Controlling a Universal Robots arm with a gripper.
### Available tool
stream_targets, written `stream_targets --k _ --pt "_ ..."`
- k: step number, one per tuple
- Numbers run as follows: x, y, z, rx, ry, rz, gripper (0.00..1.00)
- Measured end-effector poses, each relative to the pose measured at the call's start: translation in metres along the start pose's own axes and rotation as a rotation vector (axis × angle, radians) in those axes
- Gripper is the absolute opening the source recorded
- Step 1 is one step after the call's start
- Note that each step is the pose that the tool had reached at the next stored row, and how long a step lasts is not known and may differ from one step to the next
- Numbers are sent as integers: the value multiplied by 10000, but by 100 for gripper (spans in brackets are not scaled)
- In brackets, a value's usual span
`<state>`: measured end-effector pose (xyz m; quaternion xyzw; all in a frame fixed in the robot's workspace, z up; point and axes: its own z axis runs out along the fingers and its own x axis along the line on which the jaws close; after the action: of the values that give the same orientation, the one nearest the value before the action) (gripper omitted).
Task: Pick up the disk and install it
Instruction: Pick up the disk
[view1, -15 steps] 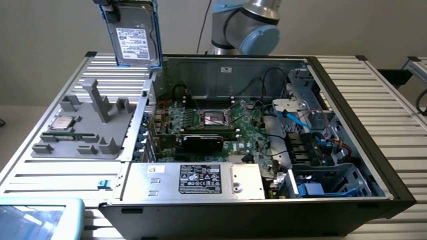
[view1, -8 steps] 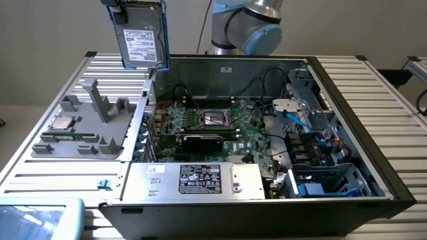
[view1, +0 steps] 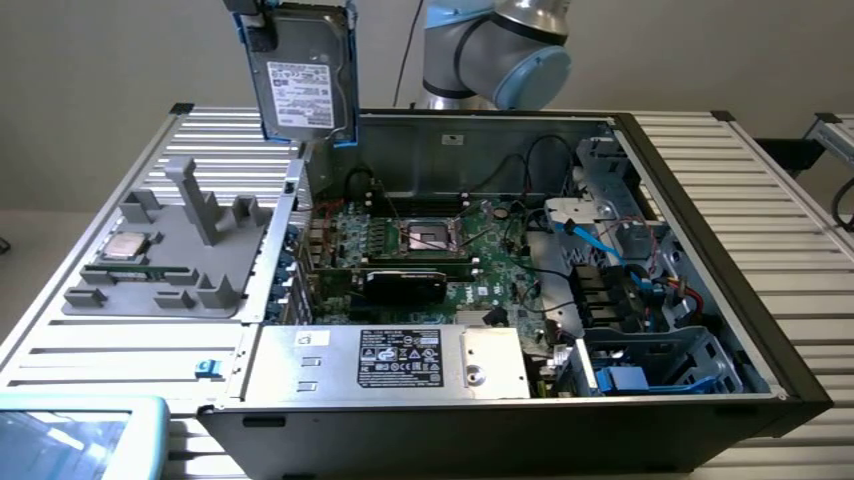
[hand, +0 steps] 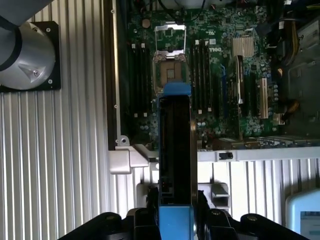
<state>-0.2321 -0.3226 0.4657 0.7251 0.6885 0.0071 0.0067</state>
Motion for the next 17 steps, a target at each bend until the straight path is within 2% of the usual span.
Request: stream_targets --k 6,10,17 --pt "-123 211 -10 9 6 0 37" --pt "-198 332 -8 11 40 0 37" --pt "-359 496 -5 13 122 2 37"
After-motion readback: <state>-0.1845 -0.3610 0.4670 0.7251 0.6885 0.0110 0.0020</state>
